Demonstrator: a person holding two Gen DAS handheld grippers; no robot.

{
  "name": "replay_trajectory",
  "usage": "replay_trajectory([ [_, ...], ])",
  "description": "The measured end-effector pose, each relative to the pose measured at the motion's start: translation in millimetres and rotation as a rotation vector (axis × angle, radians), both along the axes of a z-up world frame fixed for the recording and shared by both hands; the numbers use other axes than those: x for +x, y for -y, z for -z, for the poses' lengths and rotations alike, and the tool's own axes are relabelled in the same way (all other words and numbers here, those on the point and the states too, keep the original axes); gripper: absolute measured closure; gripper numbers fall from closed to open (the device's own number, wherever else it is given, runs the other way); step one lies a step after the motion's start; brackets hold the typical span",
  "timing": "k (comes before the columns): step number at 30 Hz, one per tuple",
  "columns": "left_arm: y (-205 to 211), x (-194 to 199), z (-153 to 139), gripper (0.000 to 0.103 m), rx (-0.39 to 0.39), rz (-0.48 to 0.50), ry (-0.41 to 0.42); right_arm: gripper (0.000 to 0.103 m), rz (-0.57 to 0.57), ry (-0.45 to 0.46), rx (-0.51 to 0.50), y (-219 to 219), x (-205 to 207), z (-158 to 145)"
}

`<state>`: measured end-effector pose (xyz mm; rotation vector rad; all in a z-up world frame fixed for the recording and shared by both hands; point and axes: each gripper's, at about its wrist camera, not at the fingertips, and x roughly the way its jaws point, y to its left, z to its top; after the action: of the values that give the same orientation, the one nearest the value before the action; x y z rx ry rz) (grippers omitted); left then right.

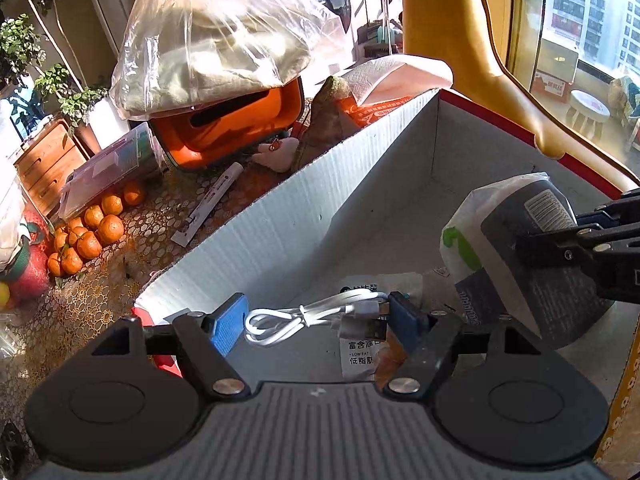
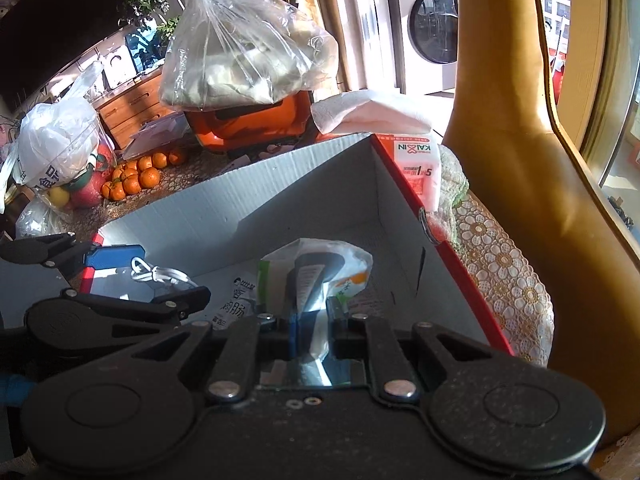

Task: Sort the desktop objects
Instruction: 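Open the left gripper to drop the USB cable while the right gripper releases the bag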

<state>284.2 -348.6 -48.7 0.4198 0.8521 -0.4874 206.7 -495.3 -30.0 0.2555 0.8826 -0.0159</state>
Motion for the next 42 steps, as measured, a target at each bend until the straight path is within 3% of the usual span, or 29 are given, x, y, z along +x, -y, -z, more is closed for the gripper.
replay_trajectory([
  [7,13,9,9,0.027,0.073,0.035,-0.079,0.089,-0.041,-0.024,-0.004,-5,3,10],
  [17,19,16,19,0.027,0.090,0.044,-0.131,0.088,-0.059,-0.050,0.022,-5,5,20],
  [22,20,18,21,0.027,0.134,0.050,-0.157,0.086,-0.073,-0.055,0.024,-9,6,23],
  [35,10,14,5,0.023,0.064,0.024,-0.159,0.077,-0.051,-0.069,0.025,-9,3,22],
  [42,0,4,-5,0.023,0.032,0.009,-0.146,0.052,-0.034,-0.054,-0.008,-9,-8,11],
])
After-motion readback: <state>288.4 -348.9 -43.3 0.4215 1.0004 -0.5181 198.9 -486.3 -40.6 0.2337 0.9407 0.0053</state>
